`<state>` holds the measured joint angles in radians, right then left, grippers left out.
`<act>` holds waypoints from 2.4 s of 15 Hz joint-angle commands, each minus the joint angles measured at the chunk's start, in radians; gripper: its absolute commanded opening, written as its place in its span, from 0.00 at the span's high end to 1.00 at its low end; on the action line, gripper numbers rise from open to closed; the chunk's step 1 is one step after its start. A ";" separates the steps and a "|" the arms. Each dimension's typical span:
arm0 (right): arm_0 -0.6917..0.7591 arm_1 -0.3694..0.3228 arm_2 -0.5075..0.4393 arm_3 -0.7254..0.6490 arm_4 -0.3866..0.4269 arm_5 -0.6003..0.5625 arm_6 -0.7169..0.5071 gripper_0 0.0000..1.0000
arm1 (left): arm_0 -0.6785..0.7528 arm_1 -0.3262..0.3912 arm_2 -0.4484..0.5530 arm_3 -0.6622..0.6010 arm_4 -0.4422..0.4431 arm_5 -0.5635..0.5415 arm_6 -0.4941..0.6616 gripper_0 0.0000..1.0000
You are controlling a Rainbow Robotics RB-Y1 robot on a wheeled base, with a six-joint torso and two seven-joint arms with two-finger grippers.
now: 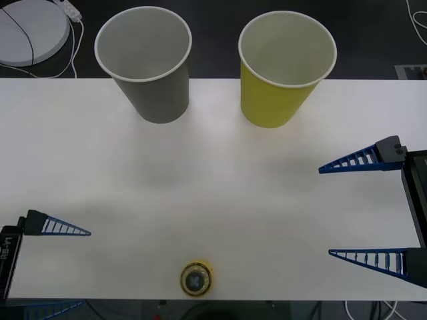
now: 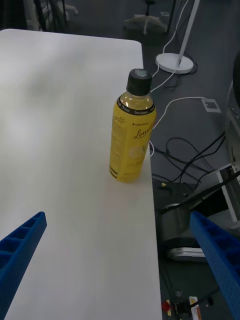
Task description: Put the can into the green bin and the plastic bottle into the gray bin
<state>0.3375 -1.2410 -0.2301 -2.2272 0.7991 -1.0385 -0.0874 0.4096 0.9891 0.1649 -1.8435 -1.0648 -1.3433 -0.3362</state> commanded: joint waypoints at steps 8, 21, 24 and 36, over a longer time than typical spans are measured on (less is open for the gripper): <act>0.000 0.000 0.000 0.000 0.000 0.000 0.000 0.00 | 0.000 -0.093 -0.133 0.001 -0.086 0.092 -0.040 0.00; 0.000 0.000 0.000 0.000 0.000 0.000 0.000 0.00 | -0.020 -0.264 -0.248 0.001 -0.222 0.168 -0.064 0.00; 0.000 0.000 0.000 0.000 0.000 0.000 0.000 0.00 | -0.034 -0.291 -0.286 0.001 -0.227 0.185 -0.063 0.00; 0.000 0.000 0.000 0.000 0.000 0.000 0.000 0.00 | -0.067 -0.385 -0.366 0.001 -0.256 0.223 -0.066 0.00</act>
<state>0.3375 -1.2410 -0.2301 -2.2273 0.7992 -1.0385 -0.0874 0.3451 0.6092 -0.1976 -1.8420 -1.3204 -1.1198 -0.4019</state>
